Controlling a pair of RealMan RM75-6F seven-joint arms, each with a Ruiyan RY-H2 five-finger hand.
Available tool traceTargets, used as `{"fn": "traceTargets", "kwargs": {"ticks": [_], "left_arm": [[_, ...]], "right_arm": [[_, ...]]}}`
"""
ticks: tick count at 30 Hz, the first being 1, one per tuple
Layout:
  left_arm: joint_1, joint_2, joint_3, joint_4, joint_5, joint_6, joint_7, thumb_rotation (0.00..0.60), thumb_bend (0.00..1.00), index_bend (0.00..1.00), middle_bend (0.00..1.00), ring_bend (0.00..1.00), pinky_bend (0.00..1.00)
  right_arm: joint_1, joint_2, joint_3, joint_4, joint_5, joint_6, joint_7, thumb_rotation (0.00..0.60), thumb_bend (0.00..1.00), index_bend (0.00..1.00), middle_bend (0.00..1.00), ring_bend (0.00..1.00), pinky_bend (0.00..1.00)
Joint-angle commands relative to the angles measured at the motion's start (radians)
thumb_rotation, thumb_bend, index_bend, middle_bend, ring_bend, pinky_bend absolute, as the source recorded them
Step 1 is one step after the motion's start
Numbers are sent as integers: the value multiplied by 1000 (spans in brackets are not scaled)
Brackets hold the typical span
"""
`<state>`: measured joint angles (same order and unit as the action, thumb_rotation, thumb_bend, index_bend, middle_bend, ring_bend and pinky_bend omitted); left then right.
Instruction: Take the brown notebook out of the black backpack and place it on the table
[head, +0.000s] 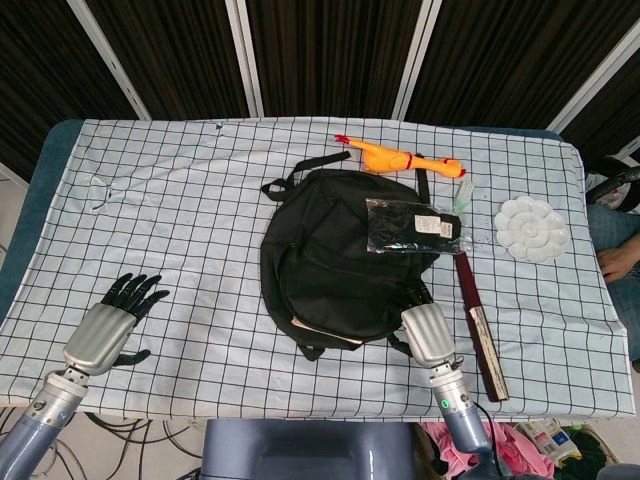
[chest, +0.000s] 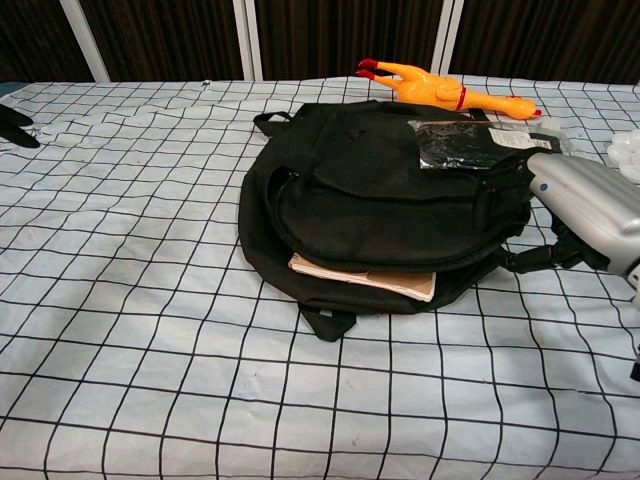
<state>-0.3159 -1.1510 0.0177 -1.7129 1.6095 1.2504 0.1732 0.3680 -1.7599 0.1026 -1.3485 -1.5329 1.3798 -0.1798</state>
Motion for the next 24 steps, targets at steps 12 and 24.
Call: {"fn": "traceTargets", "kwargs": {"ticks": [12,24], "left_arm": [[-10,-6,6,10,-8,-19,-1,600,86,153,53,0,0],[-53,-27,12,33,15,-70,-30,600,86,154,72,0,0]], "right_arm": [[6,-9,3,14,9,-15,-1,600,508,607,451,183,83],[61,49,84,-72,77,-100,27,600,508,611,455,184,83]]}}
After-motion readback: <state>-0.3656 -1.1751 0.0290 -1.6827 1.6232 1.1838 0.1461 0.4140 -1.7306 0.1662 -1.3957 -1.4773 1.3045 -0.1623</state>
